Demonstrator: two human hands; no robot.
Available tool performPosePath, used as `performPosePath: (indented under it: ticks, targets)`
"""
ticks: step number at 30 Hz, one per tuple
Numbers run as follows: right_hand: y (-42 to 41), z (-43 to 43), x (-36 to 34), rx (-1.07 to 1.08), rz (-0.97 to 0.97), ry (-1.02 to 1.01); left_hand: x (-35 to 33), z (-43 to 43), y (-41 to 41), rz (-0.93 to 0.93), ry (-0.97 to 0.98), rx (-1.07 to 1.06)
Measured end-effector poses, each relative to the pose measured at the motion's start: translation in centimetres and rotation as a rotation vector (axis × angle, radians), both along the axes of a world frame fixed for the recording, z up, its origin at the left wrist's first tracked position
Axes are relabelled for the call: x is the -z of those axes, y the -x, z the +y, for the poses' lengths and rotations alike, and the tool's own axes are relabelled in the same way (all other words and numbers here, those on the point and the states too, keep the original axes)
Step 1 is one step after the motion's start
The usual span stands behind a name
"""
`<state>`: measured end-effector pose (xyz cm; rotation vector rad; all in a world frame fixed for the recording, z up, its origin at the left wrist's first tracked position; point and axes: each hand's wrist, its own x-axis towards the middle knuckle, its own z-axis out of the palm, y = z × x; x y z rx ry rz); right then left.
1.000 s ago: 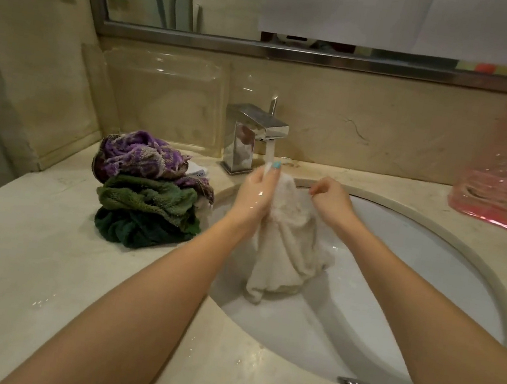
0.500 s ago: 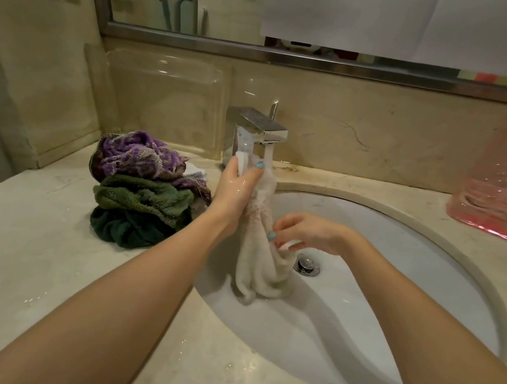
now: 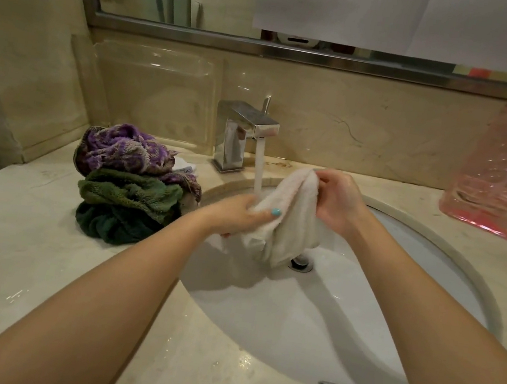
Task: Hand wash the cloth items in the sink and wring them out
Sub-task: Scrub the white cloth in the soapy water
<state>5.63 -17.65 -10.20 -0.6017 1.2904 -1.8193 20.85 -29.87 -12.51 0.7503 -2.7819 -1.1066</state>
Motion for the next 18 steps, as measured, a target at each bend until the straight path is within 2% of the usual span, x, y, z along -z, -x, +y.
performPosePath:
  ticks: [3,7,9,11,12,15,18]
  targets:
    - [-0.8,-0.7,-0.6,-0.017,0.064,-0.022,-0.3,0.1,-0.2,0.246,-0.051,-0.004]
    - [-0.9,-2.2,0.3,0.156,0.321,-0.138,-0.8,-0.3,0.1,0.451,-0.336,-0.06]
    - [-0.6,-2.2,1.2,0.275,0.568,-0.19,-0.9,-0.3,0.3,0.53,-0.469,-0.148]
    - [-0.4,-1.9,2.1,0.295,0.83,-0.272,-1.1,-0.1,0.6,0.539,-0.609,-0.193]
    - [-0.5,-1.9,2.4,0.28,0.895,-0.315,-1.1,-0.1,0.7,0.548,-0.658,-0.213]
    - [-1.1,-2.8,2.8,0.256,0.842,-0.39,-0.9,-0.1,1.5,0.587,-0.601,-0.366]
    - [-2.3,-4.3,1.9,0.268,0.638,-0.28,-0.9,-0.5,1.6,0.663,-0.422,-0.511]
